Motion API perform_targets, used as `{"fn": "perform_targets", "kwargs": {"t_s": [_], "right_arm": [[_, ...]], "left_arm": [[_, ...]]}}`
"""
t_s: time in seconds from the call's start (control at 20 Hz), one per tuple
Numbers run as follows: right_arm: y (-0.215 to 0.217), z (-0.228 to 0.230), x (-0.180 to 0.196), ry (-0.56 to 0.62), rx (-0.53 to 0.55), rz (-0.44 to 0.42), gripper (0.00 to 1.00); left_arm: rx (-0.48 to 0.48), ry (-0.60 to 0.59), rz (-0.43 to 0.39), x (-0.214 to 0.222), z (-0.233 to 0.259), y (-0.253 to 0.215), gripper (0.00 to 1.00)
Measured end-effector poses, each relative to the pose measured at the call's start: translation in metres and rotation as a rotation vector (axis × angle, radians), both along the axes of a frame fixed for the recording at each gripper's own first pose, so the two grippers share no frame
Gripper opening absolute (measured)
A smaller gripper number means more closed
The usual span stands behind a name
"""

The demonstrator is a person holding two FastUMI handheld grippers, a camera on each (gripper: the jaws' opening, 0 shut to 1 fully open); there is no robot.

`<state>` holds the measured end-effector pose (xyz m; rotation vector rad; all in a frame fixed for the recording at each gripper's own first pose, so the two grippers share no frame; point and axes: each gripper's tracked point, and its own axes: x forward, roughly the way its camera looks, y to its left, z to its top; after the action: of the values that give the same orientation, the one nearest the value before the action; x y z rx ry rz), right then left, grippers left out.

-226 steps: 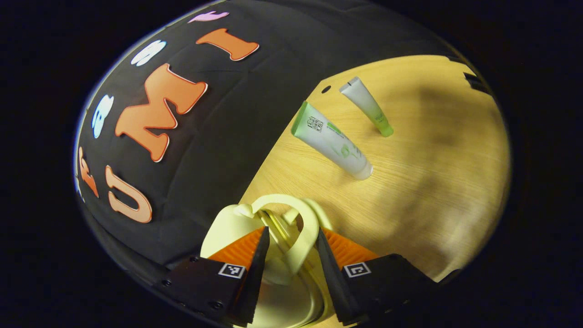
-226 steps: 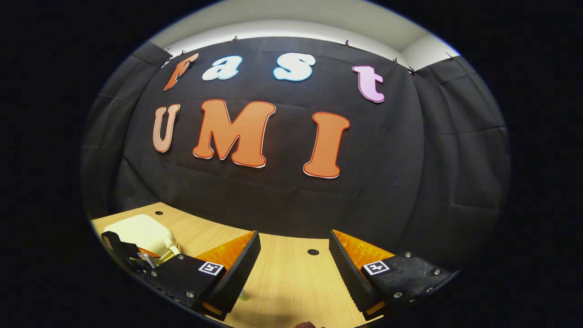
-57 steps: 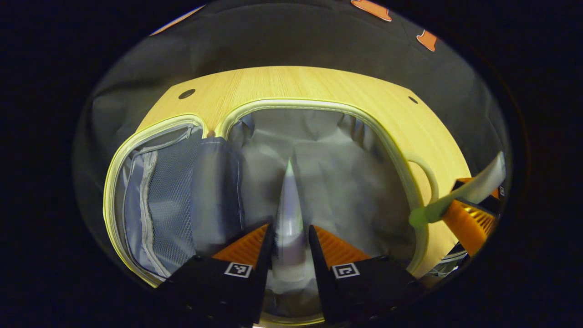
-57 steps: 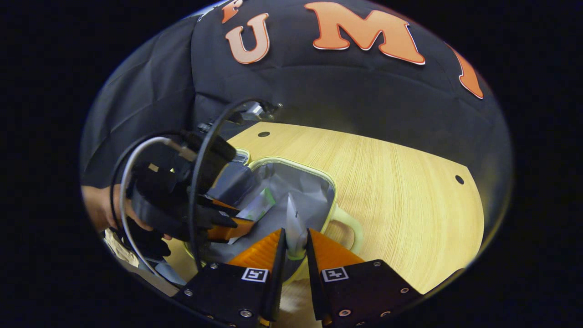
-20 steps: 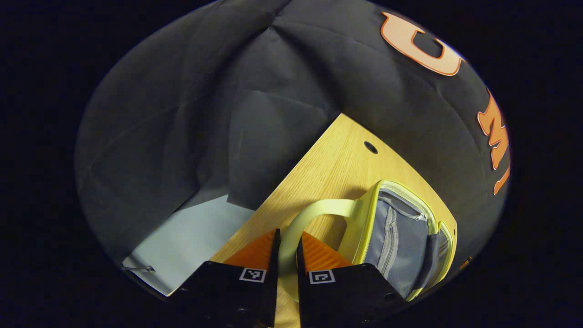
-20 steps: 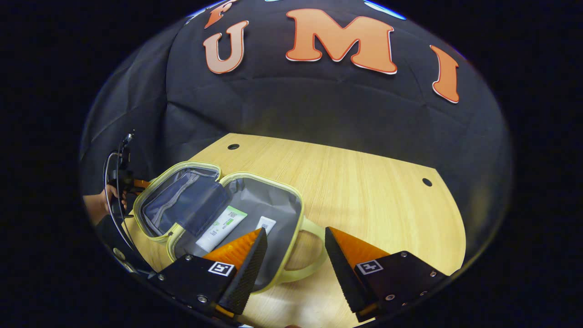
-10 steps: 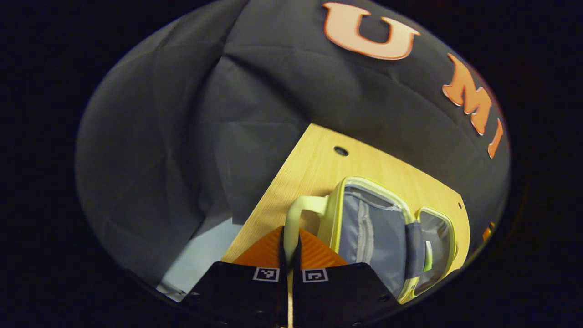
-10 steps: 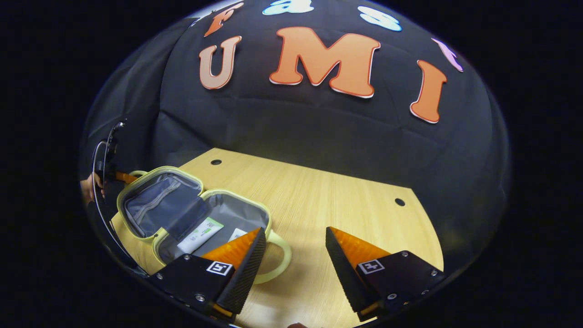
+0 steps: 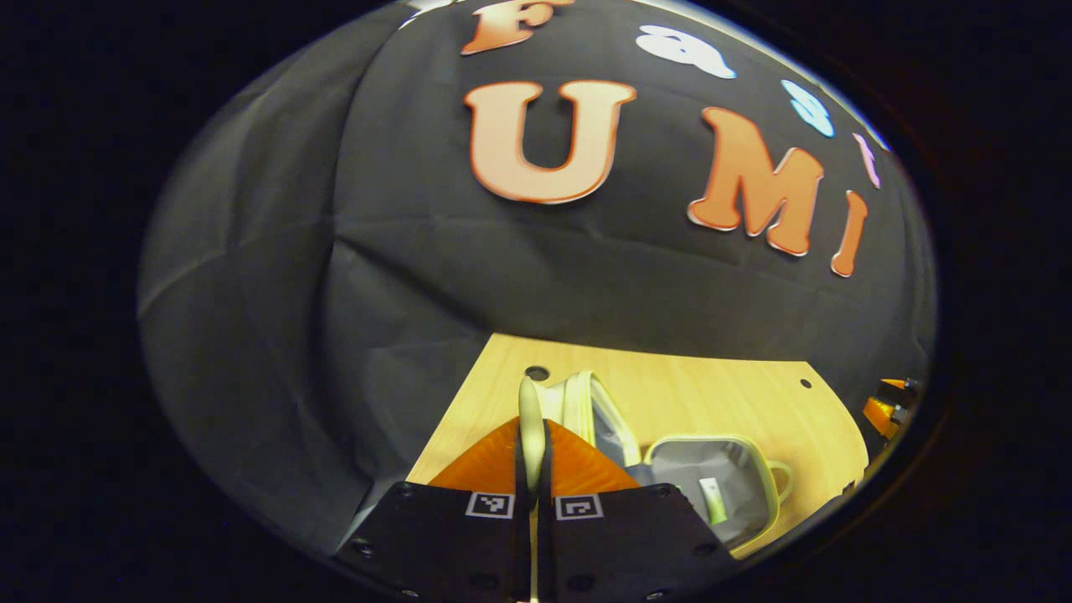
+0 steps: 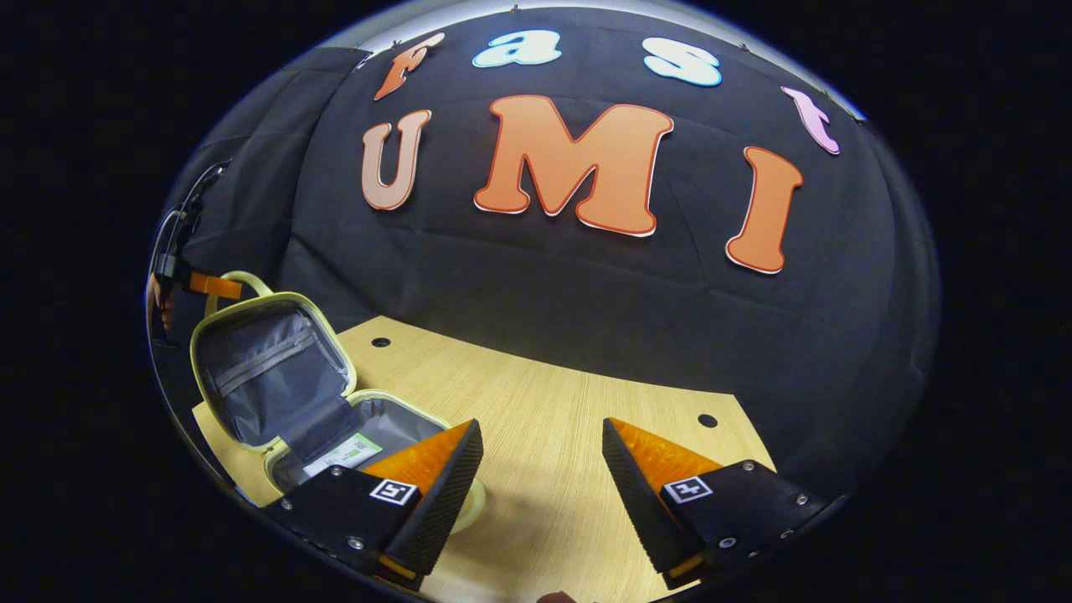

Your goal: First open the suitcase, pack the skin care products into it, and then close the suitcase.

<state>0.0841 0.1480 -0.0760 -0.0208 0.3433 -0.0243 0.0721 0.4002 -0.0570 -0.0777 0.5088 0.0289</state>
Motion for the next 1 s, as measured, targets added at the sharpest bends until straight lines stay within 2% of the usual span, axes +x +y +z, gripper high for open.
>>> {"fn": "perform_targets", "kwargs": {"t_s": [0.25,0.5,0.8,1.0], "right_arm": [[-0.024,0.010,0.001,-0.056,0.009,0.020,0.92],[-0.047,0.014,-0.002,-0.091,0.009,0.028,0.93],[-0.069,0.006,-0.012,-0.094,0.027,0.034,0.93],[-0.083,0.001,-0.020,-0.088,0.037,0.028,0.93]], "left_arm": [[0.045,-0.072,-0.066,-0.002,0.044,-0.083,0.04],[0.062,-0.094,-0.115,-0.010,0.053,-0.151,0.04],[0.077,-0.100,-0.186,-0.016,0.044,-0.237,0.04],[0.056,-0.071,-0.259,-0.024,0.015,-0.302,0.04]]}}
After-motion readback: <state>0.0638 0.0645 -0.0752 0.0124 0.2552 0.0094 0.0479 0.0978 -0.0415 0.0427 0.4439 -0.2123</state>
